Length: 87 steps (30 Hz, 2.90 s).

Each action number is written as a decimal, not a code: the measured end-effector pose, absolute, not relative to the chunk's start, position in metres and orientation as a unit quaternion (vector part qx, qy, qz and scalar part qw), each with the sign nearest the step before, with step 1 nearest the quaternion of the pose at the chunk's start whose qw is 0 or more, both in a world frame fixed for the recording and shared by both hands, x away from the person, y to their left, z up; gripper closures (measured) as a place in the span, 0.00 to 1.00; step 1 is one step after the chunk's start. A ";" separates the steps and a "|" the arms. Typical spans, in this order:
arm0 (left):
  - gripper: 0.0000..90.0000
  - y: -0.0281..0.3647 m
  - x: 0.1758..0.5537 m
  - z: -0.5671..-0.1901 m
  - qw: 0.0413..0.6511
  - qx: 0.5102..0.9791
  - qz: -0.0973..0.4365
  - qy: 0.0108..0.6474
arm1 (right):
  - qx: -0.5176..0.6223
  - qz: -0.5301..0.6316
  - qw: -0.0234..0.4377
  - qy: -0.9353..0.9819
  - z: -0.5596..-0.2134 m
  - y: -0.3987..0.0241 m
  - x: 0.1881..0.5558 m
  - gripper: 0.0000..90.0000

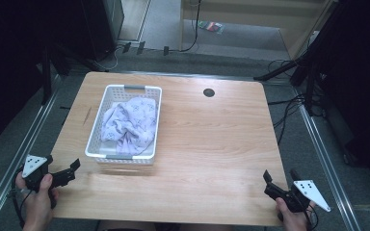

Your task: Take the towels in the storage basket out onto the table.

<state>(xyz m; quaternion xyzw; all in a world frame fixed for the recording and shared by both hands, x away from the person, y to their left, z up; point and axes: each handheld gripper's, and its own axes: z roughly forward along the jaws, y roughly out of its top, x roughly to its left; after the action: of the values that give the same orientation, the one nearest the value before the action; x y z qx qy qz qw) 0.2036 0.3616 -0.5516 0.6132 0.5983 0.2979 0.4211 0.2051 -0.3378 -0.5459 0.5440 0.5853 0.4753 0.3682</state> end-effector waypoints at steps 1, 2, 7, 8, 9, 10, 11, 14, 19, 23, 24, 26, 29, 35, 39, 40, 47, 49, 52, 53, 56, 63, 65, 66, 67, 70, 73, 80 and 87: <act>0.02 0.361 0.203 -0.552 0.423 0.617 0.297 0.593 | 0.544 0.474 0.368 0.586 -0.546 -0.338 0.205 0.06; 0.06 0.361 0.203 -0.552 0.423 0.617 0.297 0.593 | 0.544 0.474 0.368 0.586 -0.546 -0.337 0.205 0.06; 0.16 0.359 0.202 -0.551 0.418 0.617 0.309 0.591 | 0.543 0.475 0.368 0.586 -0.546 -0.337 0.205 0.07; 0.15 0.360 0.202 -0.551 0.421 0.617 0.305 0.591 | 0.542 0.476 0.368 0.586 -0.546 -0.337 0.205 0.07; 0.15 0.360 0.202 -0.551 0.424 0.615 0.305 0.591 | 0.542 0.476 0.368 0.586 -0.546 -0.337 0.205 0.08; 0.14 0.361 0.201 -0.551 0.426 0.611 0.305 0.593 | 0.541 0.477 0.368 0.587 -0.546 -0.337 0.205 0.09; 0.15 0.361 0.201 -0.551 0.427 0.610 0.304 0.594 | 0.542 0.476 0.367 0.587 -0.546 -0.337 0.205 0.10; 0.18 0.365 0.200 -0.551 0.444 0.608 0.295 0.589 | 0.542 0.476 0.366 0.587 -0.546 -0.338 0.205 0.11; 0.13 0.366 0.200 -0.548 0.445 0.606 0.289 0.592 | 0.543 0.473 0.367 0.589 -0.546 -0.337 0.205 0.12; 0.02 0.363 0.202 -0.542 0.454 0.622 0.268 0.579 | 0.543 0.466 0.365 0.596 -0.546 -0.335 0.207 0.14; 0.01 0.362 0.202 -0.539 0.453 0.624 0.267 0.578 | 0.539 0.467 0.368 0.596 -0.546 -0.335 0.206 0.14; 0.01 0.360 0.203 -0.536 0.451 0.625 0.266 0.579 | 0.536 0.470 0.366 0.599 -0.546 -0.335 0.206 0.14; 0.00 0.358 0.204 -0.531 0.452 0.629 0.256 0.579 | 0.535 0.467 0.362 0.604 -0.546 -0.334 0.207 0.14; 0.00 0.350 0.205 -0.518 0.454 0.630 0.236 0.584 | 0.542 0.466 0.352 0.605 -0.546 -0.336 0.209 0.14; 0.00 0.346 0.206 -0.506 0.446 0.629 0.239 0.590 | 0.544 0.469 0.355 0.599 -0.546 -0.336 0.208 0.14; 0.00 0.344 0.206 -0.502 0.446 0.628 0.239 0.591 | 0.541 0.470 0.357 0.599 -0.546 -0.337 0.207 0.14; 0.00 0.335 0.218 -0.481 0.435 0.644 0.233 0.585 | 0.545 0.464 0.350 0.604 -0.546 -0.336 0.208 0.15; 0.00 0.329 0.225 -0.476 0.423 0.655 0.227 0.584 | 0.540 0.462 0.351 0.609 -0.546 -0.335 0.208 0.15; 0.00 0.322 0.234 -0.471 0.413 0.666 0.221 0.580 | 0.543 0.462 0.350 0.607 -0.546 -0.336 0.208 0.15; 0.00 0.319 0.238 -0.469 0.410 0.672 0.218 0.576 | 0.543 0.463 0.350 0.607 -0.546 -0.336 0.208 0.15; 0.00 0.311 0.246 -0.464 0.398 0.687 0.212 0.570 | 0.540 0.462 0.353 0.609 -0.546 -0.335 0.208 0.15; 0.00 0.292 0.268 -0.458 0.367 0.714 0.196 0.563 | 0.538 0.461 0.351 0.612 -0.546 -0.335 0.208 0.15; 0.00 0.286 0.275 -0.457 0.357 0.725 0.190 0.558 | 0.538 0.461 0.350 0.612 -0.546 -0.335 0.208 0.16; 0.00 0.283 0.279 -0.456 0.351 0.730 0.189 0.556 | 0.539 0.462 0.349 0.613 -0.546 -0.335 0.208 0.16; 0.00 0.283 0.279 -0.456 0.351 0.730 0.189 0.556 | 0.539 0.462 0.349 0.613 -0.546 -0.335 0.208 0.16; 0.00 0.276 0.292 -0.449 0.348 0.733 0.186 0.554 | 0.540 0.462 0.343 0.614 -0.546 -0.335 0.209 0.16; 0.00 0.274 0.298 -0.446 0.345 0.735 0.182 0.554 | 0.539 0.462 0.342 0.615 -0.546 -0.335 0.209 0.16; 0.00 0.261 0.319 -0.443 0.322 0.749 0.167 0.554 | 0.537 0.462 0.340 0.618 -0.546 -0.336 0.209 0.17; 0.00 0.251 0.339 -0.448 0.305 0.755 0.141 0.563 | 0.538 0.464 0.340 0.616 -0.546 -0.336 0.209 0.17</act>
<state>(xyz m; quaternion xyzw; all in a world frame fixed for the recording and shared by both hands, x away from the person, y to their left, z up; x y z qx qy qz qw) 0.3391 0.2513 -0.4482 0.7548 0.5634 0.1409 0.3050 0.2086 -0.3358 -0.5457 0.5383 0.6158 0.4644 0.3396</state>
